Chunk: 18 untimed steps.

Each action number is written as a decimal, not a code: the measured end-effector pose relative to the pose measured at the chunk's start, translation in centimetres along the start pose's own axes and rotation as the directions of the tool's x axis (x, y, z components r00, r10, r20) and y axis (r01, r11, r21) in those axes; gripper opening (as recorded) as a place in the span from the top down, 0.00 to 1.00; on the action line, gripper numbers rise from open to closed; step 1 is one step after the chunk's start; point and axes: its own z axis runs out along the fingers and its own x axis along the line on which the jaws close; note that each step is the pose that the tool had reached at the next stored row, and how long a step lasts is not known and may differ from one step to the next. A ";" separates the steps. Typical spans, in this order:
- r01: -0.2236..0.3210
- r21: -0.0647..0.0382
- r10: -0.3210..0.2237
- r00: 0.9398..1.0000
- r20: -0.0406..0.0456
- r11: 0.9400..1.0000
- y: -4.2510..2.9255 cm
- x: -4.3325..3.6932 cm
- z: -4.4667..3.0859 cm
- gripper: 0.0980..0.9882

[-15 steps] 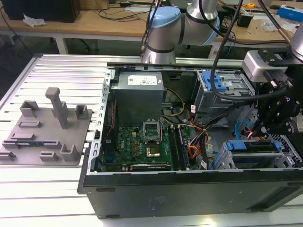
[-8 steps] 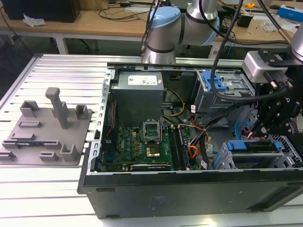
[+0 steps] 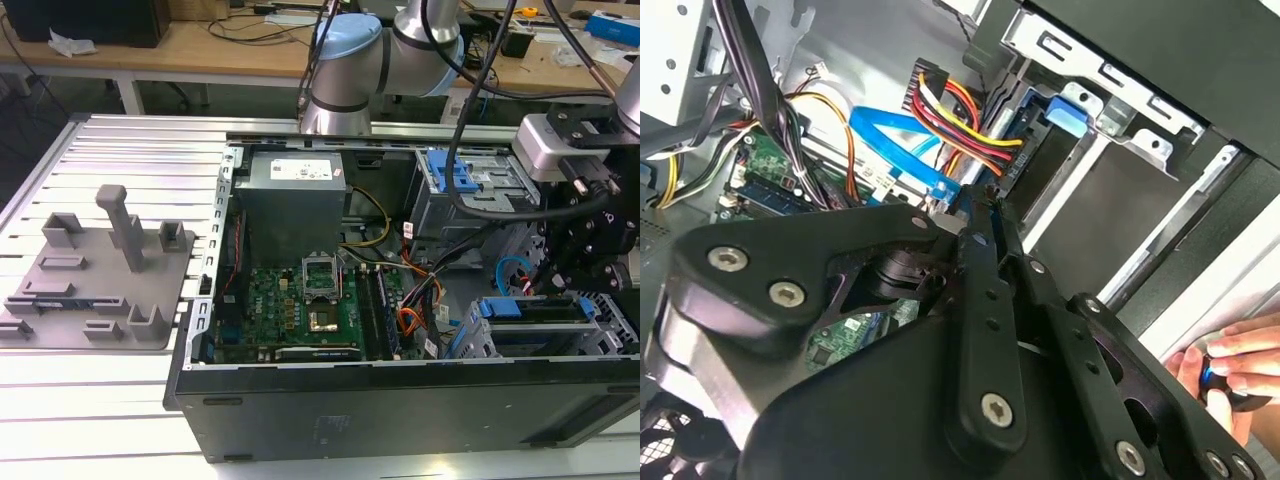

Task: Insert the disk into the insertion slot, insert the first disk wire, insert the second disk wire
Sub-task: 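Insert the second disk wire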

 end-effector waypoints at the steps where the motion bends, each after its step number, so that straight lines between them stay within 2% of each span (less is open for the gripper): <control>1: 0.000 0.000 0.000 1.000 0.000 1.000 0.00 0.05 0.06 0.93; 18: 0.000 -0.004 0.000 1.000 0.003 1.000 -0.15 0.26 0.71 0.93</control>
